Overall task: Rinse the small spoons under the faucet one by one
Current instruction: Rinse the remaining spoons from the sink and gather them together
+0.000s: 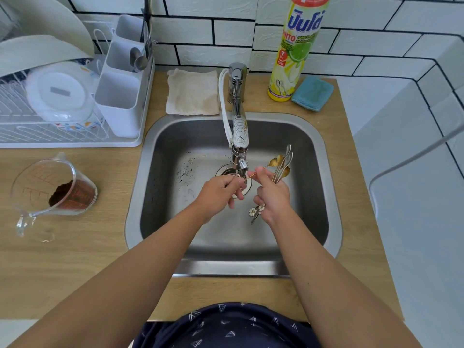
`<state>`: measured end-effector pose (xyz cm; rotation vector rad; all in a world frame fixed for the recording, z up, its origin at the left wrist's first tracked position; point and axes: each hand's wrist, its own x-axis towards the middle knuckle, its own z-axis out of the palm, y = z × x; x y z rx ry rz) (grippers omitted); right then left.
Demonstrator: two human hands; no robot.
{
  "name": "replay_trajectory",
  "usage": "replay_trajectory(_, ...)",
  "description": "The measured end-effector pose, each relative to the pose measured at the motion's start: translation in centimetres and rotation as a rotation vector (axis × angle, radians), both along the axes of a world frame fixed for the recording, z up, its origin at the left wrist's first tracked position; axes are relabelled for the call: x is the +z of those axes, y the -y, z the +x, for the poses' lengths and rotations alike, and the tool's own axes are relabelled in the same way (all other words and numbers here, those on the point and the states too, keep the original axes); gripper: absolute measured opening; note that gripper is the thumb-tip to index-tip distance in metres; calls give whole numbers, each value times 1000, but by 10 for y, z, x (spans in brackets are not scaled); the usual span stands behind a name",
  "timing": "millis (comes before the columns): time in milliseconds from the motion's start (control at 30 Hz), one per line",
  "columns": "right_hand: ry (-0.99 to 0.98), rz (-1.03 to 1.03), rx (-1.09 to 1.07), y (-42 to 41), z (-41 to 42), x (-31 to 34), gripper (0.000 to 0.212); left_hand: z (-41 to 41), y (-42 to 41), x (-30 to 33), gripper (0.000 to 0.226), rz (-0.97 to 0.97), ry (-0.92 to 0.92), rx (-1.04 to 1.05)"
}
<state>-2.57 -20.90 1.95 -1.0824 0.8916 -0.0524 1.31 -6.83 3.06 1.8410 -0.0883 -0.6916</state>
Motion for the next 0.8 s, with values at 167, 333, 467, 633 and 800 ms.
replay_trajectory(167, 47, 30, 39, 4, 4, 0, 19, -6, -7, 2, 15, -61, -151, -42)
replay_trajectory(333, -2, 98, 250, -24, -3, -4, 19, -7, -17, 8, 15, -106, -222, -26)
replay_trajectory(467, 28, 86, 128, -16, 8, 0, 11, -12, -31, 12, 14, -133, -259, -50)
replay_trajectory(633, -4, 88, 185, -20, 7, -1, 20, -14, -30, 13, 14, -102, -250, -45)
replay_trajectory(800, 28, 130, 206, -19, 1, -2, 24, -16, -27, 10, 16, -52, -207, -38)
